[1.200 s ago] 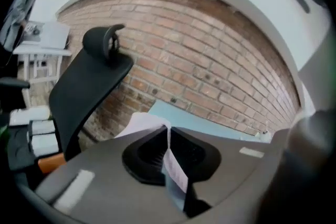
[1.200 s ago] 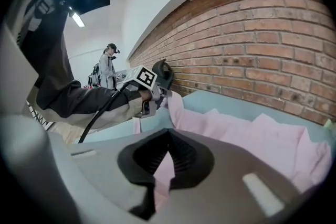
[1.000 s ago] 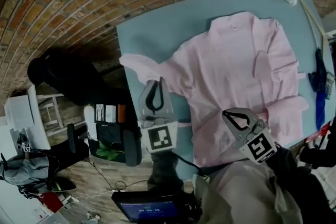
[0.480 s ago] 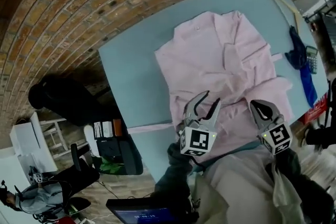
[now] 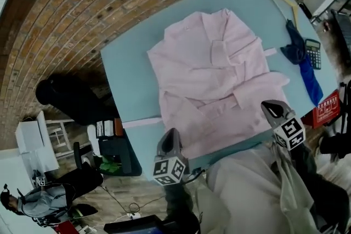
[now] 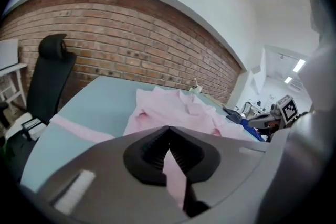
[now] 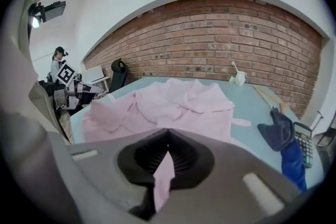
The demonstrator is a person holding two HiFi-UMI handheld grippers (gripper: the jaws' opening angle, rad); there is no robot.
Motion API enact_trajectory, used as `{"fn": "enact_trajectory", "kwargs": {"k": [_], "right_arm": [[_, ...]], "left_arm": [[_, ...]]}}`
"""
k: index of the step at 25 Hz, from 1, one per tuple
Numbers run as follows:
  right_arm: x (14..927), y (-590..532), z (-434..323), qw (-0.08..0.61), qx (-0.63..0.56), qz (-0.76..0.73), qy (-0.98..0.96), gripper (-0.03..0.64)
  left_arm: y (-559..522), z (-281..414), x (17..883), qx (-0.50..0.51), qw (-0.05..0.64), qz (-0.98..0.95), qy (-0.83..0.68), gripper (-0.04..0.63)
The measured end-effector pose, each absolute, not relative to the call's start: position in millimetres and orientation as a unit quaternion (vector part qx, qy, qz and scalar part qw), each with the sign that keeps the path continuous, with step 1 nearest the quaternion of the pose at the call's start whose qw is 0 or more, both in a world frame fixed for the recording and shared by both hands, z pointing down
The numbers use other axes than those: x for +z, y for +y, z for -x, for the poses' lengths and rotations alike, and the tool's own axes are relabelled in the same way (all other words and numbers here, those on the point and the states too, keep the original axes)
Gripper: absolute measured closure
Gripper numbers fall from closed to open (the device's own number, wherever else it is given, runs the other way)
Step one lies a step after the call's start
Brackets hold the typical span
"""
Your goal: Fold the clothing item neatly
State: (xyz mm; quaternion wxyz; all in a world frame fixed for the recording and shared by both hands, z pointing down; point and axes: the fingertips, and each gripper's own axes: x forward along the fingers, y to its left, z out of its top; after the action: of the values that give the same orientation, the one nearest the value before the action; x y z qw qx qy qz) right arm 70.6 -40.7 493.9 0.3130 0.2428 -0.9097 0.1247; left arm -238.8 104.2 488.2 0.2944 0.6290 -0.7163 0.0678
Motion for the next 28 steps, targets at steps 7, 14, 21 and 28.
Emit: {"fn": "enact_trajectory", "kwargs": {"k": [7,14,21,28], "right_arm": [[483,-55,-92,0.301,0.154,-0.164,-0.927,0.617],[444,-156,-61,0.264,0.143,-0.164,-0.940,0.493],[458,-232,-13,0.363,0.080,-0.143,-0.917,0.474],[482,-316,36,0.411,0.049,-0.175,-0.893,0.474]], "left_arm": [[106,249,461,0.051,0.263,-0.589,-0.762,0.517],[46,305,416,0.039,0.224,-0.621,-0.750,0.405],[-24,369,425,0.094,0.238,-0.652,-0.713,0.390],[-114,391,482,0.123,0.281,-0.655,-0.691,0.357]]}}
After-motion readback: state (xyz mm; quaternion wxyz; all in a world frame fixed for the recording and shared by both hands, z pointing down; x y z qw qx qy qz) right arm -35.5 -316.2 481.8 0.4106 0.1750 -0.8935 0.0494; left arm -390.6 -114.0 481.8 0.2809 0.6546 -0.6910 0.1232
